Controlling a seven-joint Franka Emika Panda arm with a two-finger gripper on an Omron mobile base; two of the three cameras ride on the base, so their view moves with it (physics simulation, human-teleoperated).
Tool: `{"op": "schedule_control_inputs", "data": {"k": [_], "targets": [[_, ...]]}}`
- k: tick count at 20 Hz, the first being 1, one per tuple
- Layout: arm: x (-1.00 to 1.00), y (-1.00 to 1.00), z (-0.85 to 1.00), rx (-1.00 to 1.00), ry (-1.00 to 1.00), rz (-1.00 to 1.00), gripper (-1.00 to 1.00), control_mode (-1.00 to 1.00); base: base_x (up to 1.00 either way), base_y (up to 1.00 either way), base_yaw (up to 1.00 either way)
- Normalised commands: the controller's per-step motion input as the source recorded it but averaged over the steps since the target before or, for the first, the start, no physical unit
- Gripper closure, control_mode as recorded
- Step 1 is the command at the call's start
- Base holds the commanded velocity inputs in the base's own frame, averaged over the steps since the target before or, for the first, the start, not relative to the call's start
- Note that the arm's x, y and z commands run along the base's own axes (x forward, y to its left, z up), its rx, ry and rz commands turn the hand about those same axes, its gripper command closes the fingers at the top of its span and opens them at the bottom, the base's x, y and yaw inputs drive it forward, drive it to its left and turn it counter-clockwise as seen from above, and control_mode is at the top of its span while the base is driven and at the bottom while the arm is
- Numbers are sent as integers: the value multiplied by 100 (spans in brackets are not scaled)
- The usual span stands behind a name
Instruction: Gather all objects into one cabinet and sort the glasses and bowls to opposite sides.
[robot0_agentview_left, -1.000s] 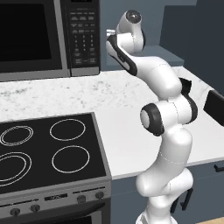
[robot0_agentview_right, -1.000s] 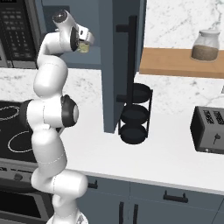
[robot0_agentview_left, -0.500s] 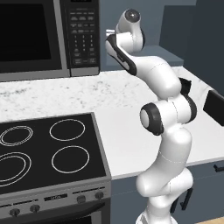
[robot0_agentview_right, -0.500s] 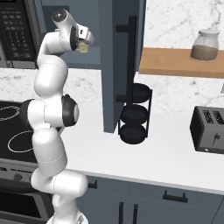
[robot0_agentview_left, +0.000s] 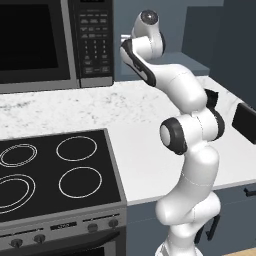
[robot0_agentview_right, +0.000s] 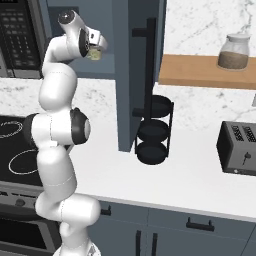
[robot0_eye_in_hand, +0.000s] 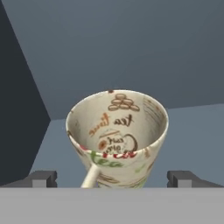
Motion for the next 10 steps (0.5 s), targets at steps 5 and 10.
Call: {"op": "schedule_control_inputs", "data": {"k": [5, 10], "targets": [[0, 3, -58, 0, 0, 0, -100, -100, 0, 0, 0], [12, 13, -53, -3, -1, 0, -100, -100, 0, 0, 0]]}}
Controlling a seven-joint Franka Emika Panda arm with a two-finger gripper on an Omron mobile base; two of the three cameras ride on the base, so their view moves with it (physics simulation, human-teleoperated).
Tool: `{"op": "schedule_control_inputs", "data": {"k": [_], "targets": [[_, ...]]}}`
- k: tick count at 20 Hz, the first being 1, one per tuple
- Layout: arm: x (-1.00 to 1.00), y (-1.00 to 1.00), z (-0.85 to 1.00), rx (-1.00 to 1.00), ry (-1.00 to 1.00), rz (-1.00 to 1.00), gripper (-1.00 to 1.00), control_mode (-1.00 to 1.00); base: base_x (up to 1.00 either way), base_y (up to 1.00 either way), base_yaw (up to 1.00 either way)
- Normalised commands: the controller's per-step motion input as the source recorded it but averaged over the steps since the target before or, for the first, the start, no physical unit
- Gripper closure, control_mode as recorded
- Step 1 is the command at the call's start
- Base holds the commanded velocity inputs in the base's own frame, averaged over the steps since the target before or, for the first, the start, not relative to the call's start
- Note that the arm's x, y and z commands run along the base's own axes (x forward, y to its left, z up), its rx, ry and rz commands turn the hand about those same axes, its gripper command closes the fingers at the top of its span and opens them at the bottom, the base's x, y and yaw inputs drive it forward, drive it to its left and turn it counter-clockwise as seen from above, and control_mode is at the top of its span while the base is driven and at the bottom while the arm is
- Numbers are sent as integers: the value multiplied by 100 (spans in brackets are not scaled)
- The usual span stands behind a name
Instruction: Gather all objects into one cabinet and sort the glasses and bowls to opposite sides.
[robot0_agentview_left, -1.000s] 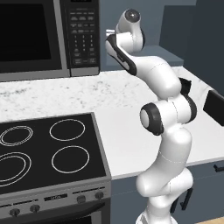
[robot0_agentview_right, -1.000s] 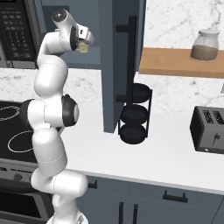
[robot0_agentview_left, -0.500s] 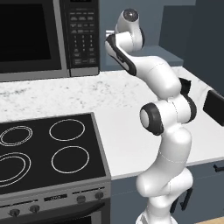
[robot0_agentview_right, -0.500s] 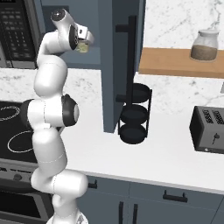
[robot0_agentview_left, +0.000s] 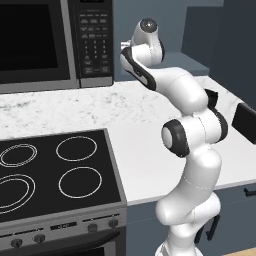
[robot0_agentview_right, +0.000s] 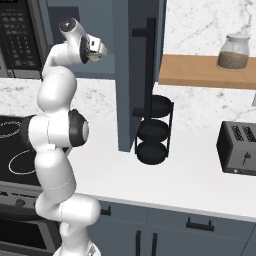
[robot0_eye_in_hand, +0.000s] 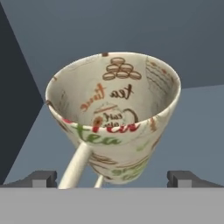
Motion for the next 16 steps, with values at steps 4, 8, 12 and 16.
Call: {"op": "schedule_control_inputs", "data": {"k": [4, 8, 12, 16], "targets": [[43, 19, -40, -5, -8, 0, -100, -100, 0, 0, 0], [55, 16, -33, -3, -7, 0, -100, -100, 0, 0, 0], [55, 17, -42, -5, -3, 0, -100, -100, 0, 0, 0], [42, 31, -48, -8, 0, 0, 100, -100, 0, 0, 0]]}}
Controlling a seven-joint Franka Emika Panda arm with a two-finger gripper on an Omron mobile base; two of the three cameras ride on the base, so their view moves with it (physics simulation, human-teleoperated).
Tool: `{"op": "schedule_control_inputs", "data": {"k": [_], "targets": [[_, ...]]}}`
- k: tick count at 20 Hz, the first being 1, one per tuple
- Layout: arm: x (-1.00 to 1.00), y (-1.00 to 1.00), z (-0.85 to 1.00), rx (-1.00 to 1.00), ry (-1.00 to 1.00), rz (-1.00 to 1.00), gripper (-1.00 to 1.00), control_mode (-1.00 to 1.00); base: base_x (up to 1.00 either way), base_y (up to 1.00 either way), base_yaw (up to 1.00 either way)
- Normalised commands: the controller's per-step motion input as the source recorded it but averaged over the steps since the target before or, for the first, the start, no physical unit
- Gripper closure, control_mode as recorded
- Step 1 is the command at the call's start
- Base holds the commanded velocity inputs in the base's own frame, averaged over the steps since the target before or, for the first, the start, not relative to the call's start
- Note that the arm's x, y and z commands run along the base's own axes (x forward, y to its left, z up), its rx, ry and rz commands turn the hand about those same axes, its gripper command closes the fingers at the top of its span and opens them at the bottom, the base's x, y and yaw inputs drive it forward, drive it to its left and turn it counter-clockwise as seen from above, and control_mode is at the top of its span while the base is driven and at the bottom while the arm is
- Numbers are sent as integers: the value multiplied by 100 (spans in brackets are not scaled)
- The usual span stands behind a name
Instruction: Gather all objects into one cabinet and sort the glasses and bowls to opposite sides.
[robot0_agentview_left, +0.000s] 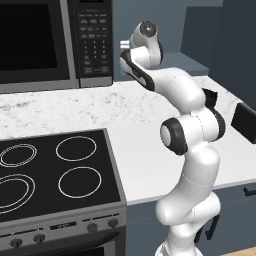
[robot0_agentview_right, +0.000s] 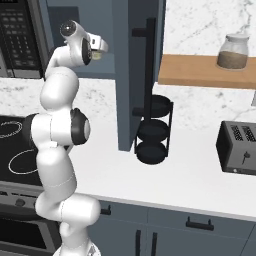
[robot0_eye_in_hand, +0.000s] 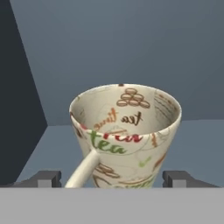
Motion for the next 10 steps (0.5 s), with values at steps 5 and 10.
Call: {"op": "schedule_control_inputs", "data": {"k": [5, 10], "targets": [[32, 21, -38, -3, 0, 0, 100, -100, 0, 0, 0], [43, 0, -46, 0, 1, 0, 100, -100, 0, 0, 0]]}}
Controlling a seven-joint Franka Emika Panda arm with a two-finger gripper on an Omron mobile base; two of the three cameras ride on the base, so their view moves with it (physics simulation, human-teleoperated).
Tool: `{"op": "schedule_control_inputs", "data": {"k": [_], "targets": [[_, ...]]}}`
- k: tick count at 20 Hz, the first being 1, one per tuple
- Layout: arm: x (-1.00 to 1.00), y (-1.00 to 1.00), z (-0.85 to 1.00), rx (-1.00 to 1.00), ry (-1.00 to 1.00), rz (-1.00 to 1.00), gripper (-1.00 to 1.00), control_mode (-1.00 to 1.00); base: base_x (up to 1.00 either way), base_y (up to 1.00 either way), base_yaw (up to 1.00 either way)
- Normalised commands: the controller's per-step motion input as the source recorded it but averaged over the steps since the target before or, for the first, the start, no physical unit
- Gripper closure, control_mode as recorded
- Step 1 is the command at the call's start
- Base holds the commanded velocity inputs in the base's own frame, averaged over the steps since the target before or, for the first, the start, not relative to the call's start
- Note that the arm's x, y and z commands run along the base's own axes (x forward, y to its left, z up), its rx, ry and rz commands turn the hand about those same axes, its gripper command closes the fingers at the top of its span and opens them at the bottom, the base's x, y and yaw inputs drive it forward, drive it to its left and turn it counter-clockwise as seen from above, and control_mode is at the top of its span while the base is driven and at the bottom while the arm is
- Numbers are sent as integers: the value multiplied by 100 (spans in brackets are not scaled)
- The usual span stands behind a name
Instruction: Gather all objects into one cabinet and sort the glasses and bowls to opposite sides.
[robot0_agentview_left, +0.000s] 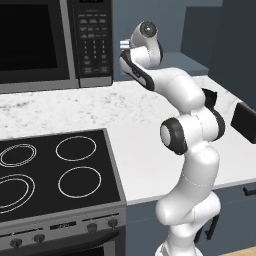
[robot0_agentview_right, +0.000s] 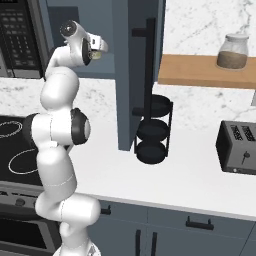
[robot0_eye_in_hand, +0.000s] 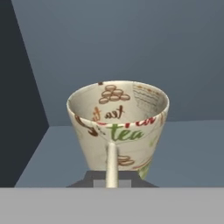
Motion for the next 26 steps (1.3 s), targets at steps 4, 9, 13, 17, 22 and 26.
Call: {"op": "schedule_control_inputs", "data": {"k": [4, 9, 13, 17, 22, 26], "targets": [[42, 0, -46, 0, 3, 0, 100, -100, 0, 0, 0], [32, 0, -25, 0, 1, -2, 100, -100, 0, 0, 0], [0, 2, 11, 0, -3, -4, 100, -100, 0, 0, 0], [-13, 7, 29, -1, -6, -2, 100, -100, 0, 0, 0], [-33, 0, 32, 0, 0, 0, 100, -100, 0, 0, 0], [-70, 0, 6, 1, 9, 0, 100, -100, 0, 0, 0]]}}
